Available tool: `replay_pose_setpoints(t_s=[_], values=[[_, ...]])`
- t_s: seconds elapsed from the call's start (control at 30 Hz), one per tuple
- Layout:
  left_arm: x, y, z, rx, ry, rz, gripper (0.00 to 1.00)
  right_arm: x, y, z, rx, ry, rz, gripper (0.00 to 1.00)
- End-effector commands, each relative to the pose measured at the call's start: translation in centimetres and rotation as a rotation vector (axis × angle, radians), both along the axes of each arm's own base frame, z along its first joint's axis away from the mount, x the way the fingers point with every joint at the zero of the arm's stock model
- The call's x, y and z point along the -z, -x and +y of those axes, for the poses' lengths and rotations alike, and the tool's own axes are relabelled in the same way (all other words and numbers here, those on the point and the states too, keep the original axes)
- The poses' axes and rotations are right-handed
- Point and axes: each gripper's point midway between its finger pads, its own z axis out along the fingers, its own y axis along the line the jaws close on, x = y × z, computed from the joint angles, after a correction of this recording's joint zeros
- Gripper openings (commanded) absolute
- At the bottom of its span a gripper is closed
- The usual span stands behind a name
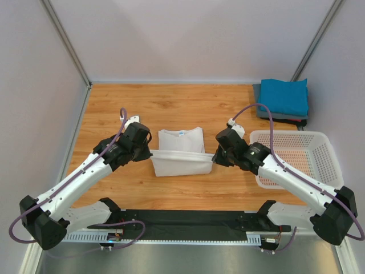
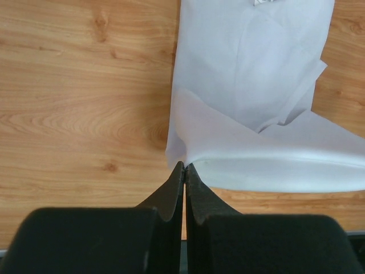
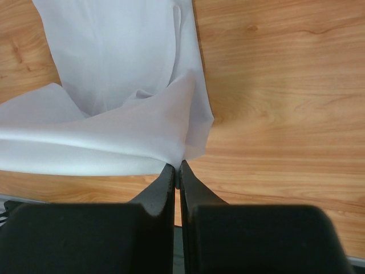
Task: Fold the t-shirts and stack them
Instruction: Fold the tshirt
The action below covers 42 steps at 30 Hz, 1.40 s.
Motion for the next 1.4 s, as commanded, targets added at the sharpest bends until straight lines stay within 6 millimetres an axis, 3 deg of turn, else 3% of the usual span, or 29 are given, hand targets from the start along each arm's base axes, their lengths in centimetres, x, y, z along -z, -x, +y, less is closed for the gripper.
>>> replay_pose_setpoints(t_s=[0.0,0.17,0.57,0.87,1.37], values=[[-0.9,-2.0,0.6,0.004,-0.047,-0.049,0.00,-1.3,-2.3,-0.2,-0.024,0.023,-0.050,0.00],[-0.9,-3.5,0.4,0.001,-0.053,-0.052,0.00,-2.2,-4.2,0.6,-0.057,0.041,-0.076,0.00],[-0.3,-7.1,-0.2,0.008,-0.074,-0.051,0.00,-1.4,-7.6,1.0,-0.045,0.059,-0.057,0.00],[0.3,-10.5,-0.6,0.007,-0.104,-0.055,0.00,-0.3,-10.0,0.9,-0.031,0.063,-0.028,0.01],[2.4,-16.8,0.8,-0.075,-0.144,-0.043,0.00,3.0,-15.6,0.7,-0.056,0.076,0.031,0.00]])
